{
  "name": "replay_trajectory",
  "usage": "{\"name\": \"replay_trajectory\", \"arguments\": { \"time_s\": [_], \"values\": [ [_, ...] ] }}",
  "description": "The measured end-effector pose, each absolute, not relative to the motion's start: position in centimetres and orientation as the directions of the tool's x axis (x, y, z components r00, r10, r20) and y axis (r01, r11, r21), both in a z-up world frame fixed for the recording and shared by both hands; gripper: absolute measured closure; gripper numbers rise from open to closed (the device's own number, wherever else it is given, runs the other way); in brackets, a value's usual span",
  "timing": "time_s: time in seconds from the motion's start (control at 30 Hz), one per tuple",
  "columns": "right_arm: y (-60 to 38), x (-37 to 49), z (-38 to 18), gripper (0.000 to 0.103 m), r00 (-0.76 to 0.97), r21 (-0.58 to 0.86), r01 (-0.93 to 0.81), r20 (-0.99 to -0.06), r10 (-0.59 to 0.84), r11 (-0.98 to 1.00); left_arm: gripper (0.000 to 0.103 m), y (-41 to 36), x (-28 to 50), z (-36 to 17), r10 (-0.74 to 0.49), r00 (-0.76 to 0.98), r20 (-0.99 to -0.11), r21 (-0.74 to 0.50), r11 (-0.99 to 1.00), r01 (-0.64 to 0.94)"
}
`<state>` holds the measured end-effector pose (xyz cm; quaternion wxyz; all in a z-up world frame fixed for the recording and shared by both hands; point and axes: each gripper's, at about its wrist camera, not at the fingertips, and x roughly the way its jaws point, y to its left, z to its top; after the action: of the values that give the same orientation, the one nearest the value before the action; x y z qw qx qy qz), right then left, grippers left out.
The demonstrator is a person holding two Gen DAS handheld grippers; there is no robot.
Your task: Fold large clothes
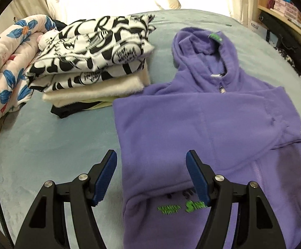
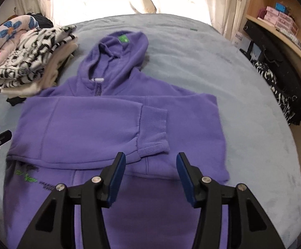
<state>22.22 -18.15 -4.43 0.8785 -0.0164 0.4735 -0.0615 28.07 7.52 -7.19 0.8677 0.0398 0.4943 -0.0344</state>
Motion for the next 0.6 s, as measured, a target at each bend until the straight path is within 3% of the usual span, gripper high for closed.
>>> {"name": "replay_trajectory", "arguments": {
  "time_s": [0.6],
  "values": [
    [-17.4, 19.2, 8.9, 0.052, 0.687, -0.109, 0.052, -0.717, -0.115, 0.993, 0.033, 7.2, 24.0, 4.7, 0.012, 0.629, -0.777, 0.166, 0.968, 0.186]
  ]
}}
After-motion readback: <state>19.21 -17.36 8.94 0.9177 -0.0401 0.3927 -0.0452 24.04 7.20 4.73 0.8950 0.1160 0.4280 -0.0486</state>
